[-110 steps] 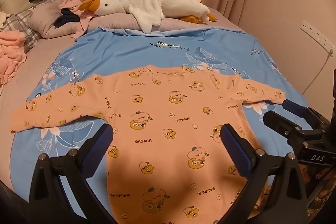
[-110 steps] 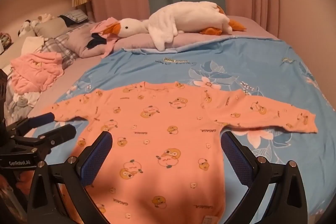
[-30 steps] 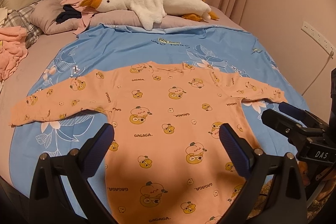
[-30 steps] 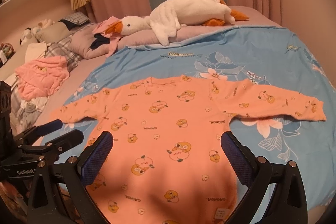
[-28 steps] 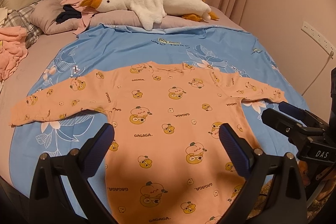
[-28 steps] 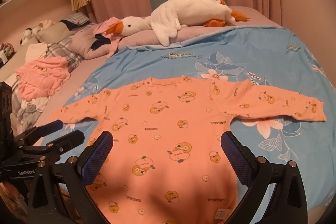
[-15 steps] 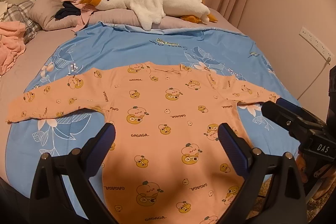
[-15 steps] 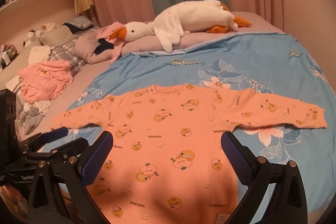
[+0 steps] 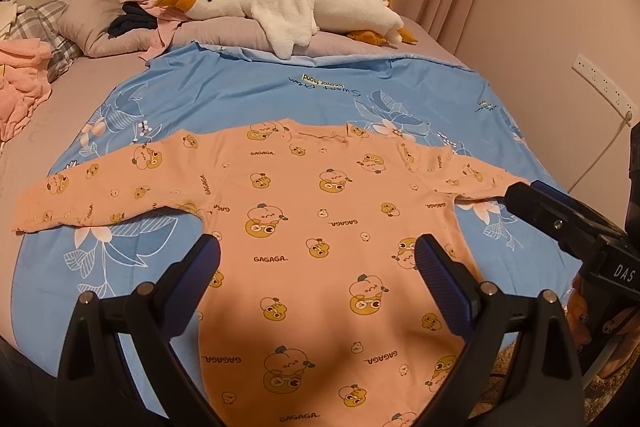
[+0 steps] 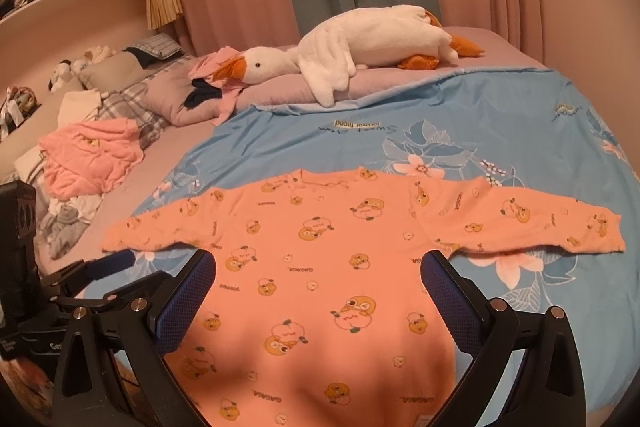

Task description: Fold small clothes

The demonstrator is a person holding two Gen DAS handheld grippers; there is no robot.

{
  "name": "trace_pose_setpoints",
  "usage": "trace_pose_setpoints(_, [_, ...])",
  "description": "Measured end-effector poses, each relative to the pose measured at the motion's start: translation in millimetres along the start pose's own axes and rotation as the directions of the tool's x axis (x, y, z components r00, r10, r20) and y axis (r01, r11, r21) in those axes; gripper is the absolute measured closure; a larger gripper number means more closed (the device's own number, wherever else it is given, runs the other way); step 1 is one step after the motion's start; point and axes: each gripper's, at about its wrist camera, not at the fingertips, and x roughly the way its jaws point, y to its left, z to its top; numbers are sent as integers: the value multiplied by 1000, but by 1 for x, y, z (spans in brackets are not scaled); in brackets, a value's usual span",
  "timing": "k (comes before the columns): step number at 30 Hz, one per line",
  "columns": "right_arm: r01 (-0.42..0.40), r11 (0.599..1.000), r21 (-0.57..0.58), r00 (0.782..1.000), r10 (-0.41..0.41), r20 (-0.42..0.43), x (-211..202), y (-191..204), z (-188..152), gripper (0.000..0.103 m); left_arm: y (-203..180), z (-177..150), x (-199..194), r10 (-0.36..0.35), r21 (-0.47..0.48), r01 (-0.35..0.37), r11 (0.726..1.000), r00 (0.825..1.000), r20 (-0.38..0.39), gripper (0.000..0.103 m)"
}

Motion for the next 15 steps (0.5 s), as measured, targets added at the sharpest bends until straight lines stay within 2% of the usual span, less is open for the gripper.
trace_pose_setpoints(15, [-9,1000,9,1000,9,4,1,-2,2,1,4,2,0,3,-13,-2,1000,1000,8,6])
